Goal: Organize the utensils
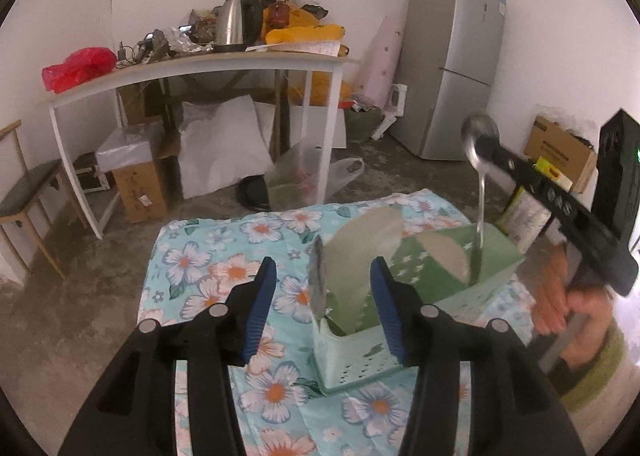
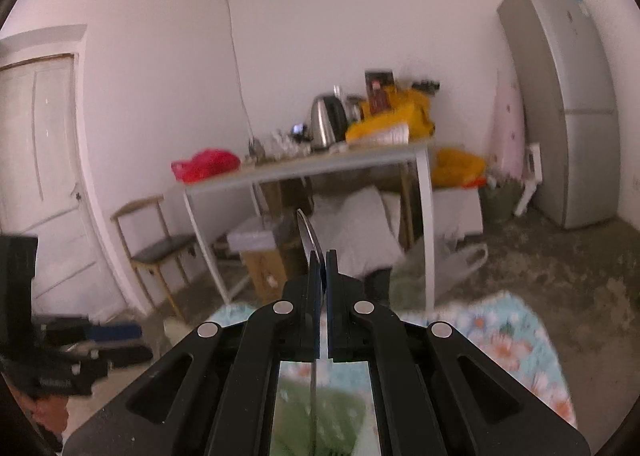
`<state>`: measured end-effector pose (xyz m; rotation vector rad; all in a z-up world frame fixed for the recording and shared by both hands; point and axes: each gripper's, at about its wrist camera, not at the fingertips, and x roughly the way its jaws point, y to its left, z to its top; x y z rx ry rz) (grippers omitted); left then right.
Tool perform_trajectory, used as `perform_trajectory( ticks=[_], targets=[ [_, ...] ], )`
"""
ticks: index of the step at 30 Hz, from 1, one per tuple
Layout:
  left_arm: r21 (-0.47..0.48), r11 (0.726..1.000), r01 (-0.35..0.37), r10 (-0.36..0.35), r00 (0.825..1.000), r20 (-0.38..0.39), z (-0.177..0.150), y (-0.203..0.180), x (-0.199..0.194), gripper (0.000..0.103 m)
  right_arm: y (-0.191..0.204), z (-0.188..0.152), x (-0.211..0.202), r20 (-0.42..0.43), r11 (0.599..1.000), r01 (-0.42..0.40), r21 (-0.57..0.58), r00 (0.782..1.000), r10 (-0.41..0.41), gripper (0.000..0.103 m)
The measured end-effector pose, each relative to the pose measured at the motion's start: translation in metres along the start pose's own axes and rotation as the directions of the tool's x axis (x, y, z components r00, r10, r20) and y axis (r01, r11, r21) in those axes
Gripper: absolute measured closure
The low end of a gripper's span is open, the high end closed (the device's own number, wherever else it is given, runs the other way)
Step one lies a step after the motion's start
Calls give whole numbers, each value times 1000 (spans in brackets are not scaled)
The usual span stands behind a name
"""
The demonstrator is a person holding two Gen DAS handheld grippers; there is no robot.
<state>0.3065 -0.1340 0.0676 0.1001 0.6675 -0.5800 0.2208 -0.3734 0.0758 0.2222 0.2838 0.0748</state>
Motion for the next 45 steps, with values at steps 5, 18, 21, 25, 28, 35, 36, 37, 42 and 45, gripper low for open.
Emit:
perform_trajectory(
  ticks=[5, 18, 21, 25, 28, 35, 36, 37, 42, 45],
  targets=[
    [-4, 999, -54, 54, 998, -19, -8, 3, 13, 56, -8, -17, -18, -62, 1000, 13, -4, 998, -13, 95],
    [-59, 996, -65, 63, 998, -30, -13, 16, 20, 56, 18, -1, -42, -90, 995, -63, -84, 994, 55, 43],
    [-69, 996, -61, 59, 998, -30, -15, 18, 20, 56, 39, 0, -21, -196, 981, -125, -151, 976, 94, 35],
    [-86, 995, -50, 47, 998, -33, -15, 22, 23, 56, 59, -6, 5, -304, 960, -136, -246, 951, 57, 33],
    [-89, 995, -42, 38, 998, -41, -15, 23, 25, 56, 67, -12, 17, -366, 946, -160, -282, 929, 49, 32],
    [-95, 995, -23, 18, 998, -55, -15, 25, 29, 56, 68, -13, 39, -436, 937, -180, -299, 899, 34, 37],
    [-97, 995, -21, 15, 998, -56, -15, 26, 30, 56, 69, -13, 41, -440, 936, -178, -303, 898, 28, 43],
    [-100, 995, -18, 12, 998, -57, -14, 26, 30, 56, 69, -13, 41, -448, 938, -185, -293, 894, 36, 48],
    [-100, 995, -11, 5, 998, -59, -12, 25, 32, 60, 70, -13, 37, -435, 945, -169, -279, 900, 33, 61],
    [-101, 995, -13, 7, 998, -59, -12, 25, 32, 60, 66, -11, 29, -403, 953, -139, -269, 915, 20, 69]
  ],
)
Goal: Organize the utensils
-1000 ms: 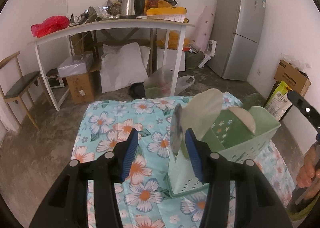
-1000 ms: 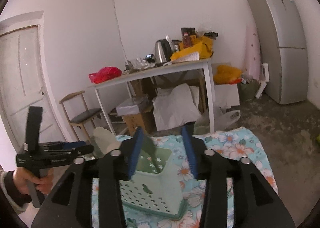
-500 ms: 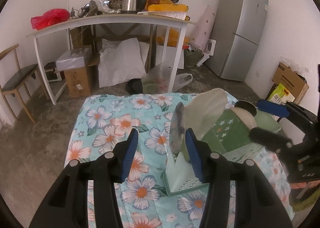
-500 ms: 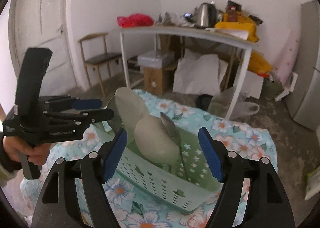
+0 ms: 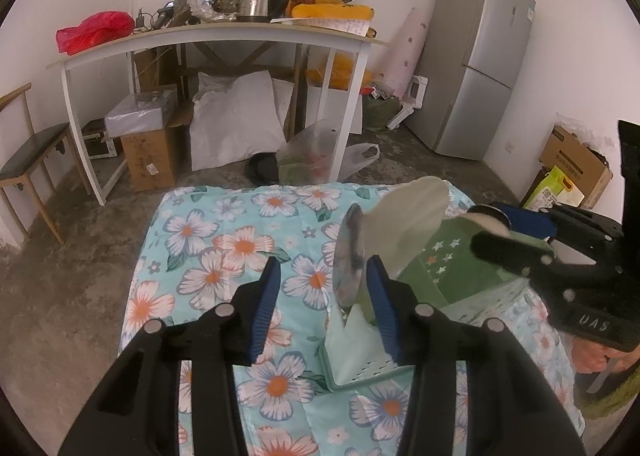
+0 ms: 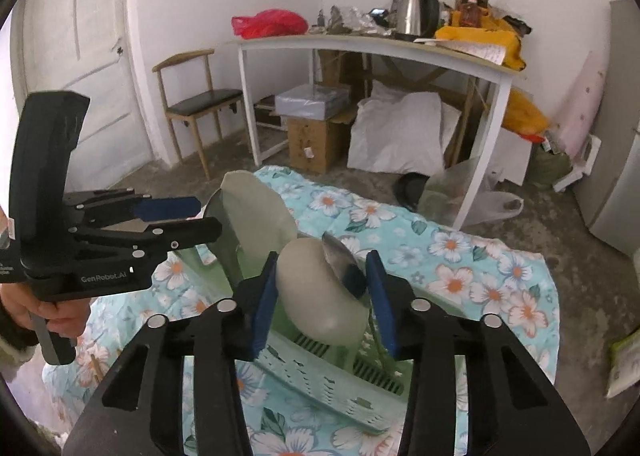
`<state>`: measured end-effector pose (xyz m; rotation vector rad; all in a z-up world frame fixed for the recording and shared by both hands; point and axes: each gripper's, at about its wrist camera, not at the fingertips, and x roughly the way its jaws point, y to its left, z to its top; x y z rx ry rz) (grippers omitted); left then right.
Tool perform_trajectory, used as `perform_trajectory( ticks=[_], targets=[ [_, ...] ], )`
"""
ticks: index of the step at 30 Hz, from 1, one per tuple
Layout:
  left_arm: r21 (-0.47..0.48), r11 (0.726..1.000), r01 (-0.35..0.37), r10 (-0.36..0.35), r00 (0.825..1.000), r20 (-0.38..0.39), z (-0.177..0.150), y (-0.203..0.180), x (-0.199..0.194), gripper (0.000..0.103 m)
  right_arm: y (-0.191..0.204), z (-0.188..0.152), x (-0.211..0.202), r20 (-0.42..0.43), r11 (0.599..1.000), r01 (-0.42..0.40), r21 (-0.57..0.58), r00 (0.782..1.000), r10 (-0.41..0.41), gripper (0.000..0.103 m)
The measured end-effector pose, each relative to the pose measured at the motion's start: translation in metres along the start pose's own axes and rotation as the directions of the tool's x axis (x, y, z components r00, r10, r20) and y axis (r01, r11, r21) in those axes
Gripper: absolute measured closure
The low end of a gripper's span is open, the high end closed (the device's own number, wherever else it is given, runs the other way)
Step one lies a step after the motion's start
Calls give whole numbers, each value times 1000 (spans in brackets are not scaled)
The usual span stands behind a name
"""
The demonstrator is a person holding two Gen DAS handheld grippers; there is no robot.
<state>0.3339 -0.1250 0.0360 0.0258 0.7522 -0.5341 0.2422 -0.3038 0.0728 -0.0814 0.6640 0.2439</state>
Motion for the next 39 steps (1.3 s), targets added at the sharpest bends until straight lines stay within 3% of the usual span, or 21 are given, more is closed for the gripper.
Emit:
perform_trajectory(
  ticks=[4, 12, 15, 18, 24, 28, 32, 39],
  targets=[
    [0, 1000, -1, 1, 1000, -13, -1, -1, 2, 60, -18, -5, -14, 14, 990, 120, 72, 993, -121, 93],
    [4, 1000, 5, -5, 1000, -19, -6, -3, 4, 60, -39, -32, -41, 49, 966, 180, 187, 980, -192, 100],
    [10, 1000, -1, 1, 1000, -17, -8, -5, 4, 60, -28, -38, -48, 78, 954, 246, 168, 962, -262, 100],
    [14, 1000, -13, 13, 1000, -15, -9, -7, 4, 60, -20, -38, -40, 47, 945, 302, 126, 950, -310, 98],
    [5, 1000, -14, 14, 1000, -21, -7, -5, 5, 60, -20, -35, -47, 64, 927, 346, 144, 932, -357, 72],
    [5, 1000, -13, 13, 1000, -20, -7, -5, 5, 60, -25, -32, -59, 92, 917, 356, 178, 922, -376, 63],
    [2, 1000, -8, 8, 1000, -15, -8, -5, 5, 60, -30, -34, -73, 120, 909, 355, 219, 915, -386, 60],
    [7, 1000, 4, -4, 1000, 16, -8, -7, -6, 60, -32, -35, -83, 138, 911, 317, 264, 922, -361, 59]
  ],
)
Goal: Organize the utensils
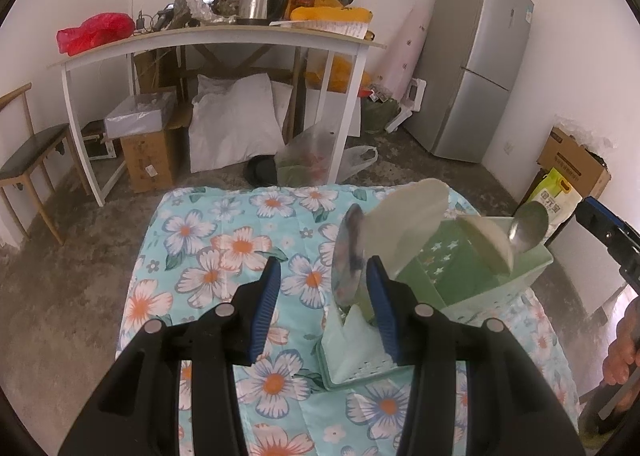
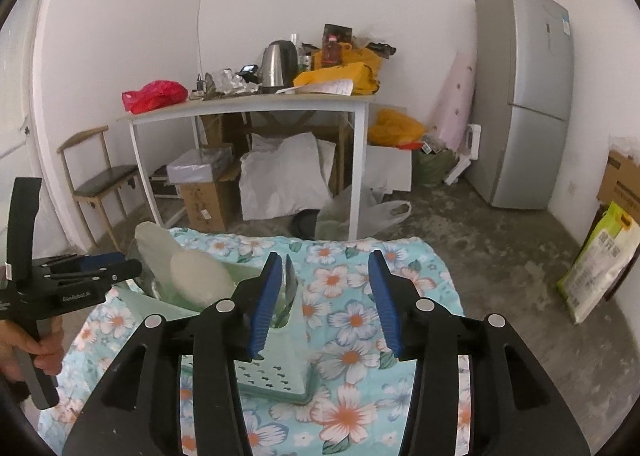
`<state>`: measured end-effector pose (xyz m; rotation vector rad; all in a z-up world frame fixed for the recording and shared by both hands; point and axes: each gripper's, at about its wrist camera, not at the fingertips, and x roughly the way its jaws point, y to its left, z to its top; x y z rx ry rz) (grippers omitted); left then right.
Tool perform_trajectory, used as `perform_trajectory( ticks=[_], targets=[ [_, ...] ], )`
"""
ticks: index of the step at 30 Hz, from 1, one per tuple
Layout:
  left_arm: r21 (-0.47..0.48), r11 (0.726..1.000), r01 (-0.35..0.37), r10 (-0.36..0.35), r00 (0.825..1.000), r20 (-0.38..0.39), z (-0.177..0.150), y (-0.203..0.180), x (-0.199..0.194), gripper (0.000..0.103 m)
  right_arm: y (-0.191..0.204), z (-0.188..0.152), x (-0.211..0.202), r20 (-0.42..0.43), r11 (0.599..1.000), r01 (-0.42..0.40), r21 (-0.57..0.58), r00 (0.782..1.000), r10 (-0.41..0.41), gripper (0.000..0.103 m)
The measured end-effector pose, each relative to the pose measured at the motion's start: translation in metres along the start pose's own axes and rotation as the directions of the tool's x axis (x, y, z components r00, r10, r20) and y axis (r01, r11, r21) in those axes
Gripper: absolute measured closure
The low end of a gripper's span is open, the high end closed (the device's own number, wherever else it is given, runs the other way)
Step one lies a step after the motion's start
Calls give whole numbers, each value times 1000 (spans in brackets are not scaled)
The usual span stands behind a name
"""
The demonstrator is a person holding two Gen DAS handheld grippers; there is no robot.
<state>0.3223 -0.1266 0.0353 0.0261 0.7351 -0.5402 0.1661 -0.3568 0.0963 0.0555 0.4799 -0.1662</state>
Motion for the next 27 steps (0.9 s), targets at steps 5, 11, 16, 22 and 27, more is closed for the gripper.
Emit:
perform_trajectory(
  ticks=[5, 11, 16, 22, 27],
  targets=[
    [-3, 1000, 7, -7, 1000, 11, 2, -2, -5, 60, 7, 1, -5, 9, 999, -37, -8, 999, 37, 57],
    [6, 1000, 10, -10, 1000, 29, 3, -3, -10, 60, 17, 6, -7, -8, 990, -140, -26, 990, 140, 49],
    [-17, 1000, -5, 5, 1000, 19, 8, -3, -3, 60, 50, 10, 10, -108, 949, -277, -151, 959, 263, 43],
    [-47, 999, -9, 8, 1000, -26, 5, 1, 8, 60, 81, 14, 55, -254, 912, -322, -255, 932, 259, 52],
    [-55, 998, -5, 4, 1000, -24, 4, 5, 8, 60, 78, 16, 63, -244, 931, -275, -242, 946, 216, 78]
  ],
)
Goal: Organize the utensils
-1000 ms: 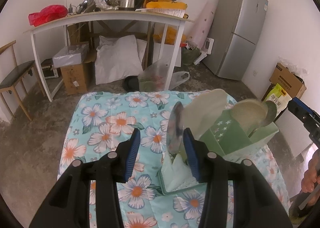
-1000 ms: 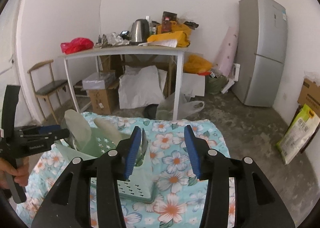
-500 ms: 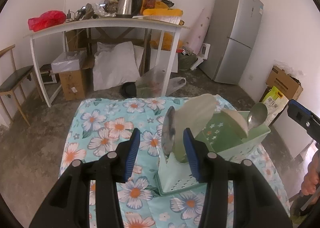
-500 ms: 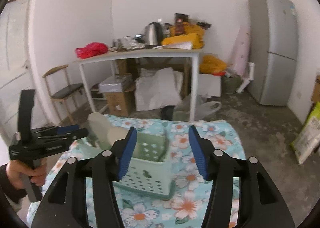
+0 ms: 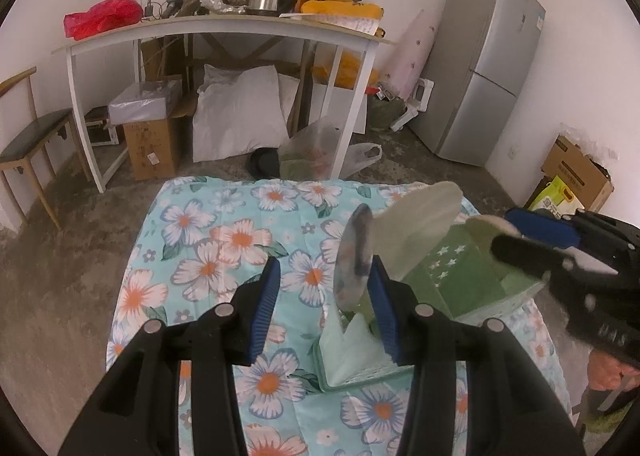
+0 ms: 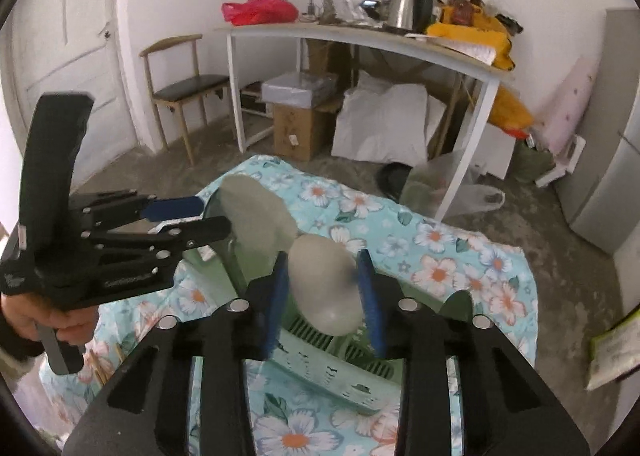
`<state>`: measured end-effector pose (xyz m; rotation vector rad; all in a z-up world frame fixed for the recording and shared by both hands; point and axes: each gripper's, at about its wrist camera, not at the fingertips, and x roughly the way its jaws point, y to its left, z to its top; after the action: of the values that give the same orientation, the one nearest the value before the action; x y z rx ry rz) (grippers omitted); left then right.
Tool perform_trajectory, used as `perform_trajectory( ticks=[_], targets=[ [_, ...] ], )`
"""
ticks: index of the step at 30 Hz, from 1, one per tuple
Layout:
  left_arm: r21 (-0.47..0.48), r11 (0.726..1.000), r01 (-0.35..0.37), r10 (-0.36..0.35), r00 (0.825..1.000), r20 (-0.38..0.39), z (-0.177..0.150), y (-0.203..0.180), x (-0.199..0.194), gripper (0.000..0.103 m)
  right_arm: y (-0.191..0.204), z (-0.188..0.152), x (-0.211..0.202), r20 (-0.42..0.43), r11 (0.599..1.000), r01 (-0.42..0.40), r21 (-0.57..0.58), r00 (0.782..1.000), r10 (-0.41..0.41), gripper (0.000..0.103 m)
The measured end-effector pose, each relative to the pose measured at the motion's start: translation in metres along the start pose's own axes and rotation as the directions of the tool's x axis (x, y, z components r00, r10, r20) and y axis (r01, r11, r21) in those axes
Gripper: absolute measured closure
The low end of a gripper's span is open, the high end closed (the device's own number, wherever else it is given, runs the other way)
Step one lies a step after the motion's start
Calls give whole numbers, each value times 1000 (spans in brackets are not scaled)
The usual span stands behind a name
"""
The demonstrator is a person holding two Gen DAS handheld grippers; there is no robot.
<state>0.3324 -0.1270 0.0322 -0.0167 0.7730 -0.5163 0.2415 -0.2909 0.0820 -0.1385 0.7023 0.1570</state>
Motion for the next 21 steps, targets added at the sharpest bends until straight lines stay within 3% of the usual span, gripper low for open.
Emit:
perform_trajectory(
  ticks=[4, 7, 13, 21],
  targets=[
    [8, 1000, 0, 0, 1000, -2, 0, 0, 0, 60, -8, -11, -24, 75, 993, 112, 27, 991, -114, 90],
    [9, 1000, -1, 1, 1000, -5, -1, 1, 1, 60, -25, -21, -34, 95, 986, 145, 86, 984, -153, 94],
    [22, 1000, -7, 7, 1000, -1, -1, -3, 1, 60, -45, -35, -48, 173, 974, 42, 223, 982, -81, 93],
    [35, 999, -21, 21, 1000, -2, -3, -6, 0, 61, -48, -33, -59, 274, 960, 18, 281, 957, -98, 92]
  ],
)
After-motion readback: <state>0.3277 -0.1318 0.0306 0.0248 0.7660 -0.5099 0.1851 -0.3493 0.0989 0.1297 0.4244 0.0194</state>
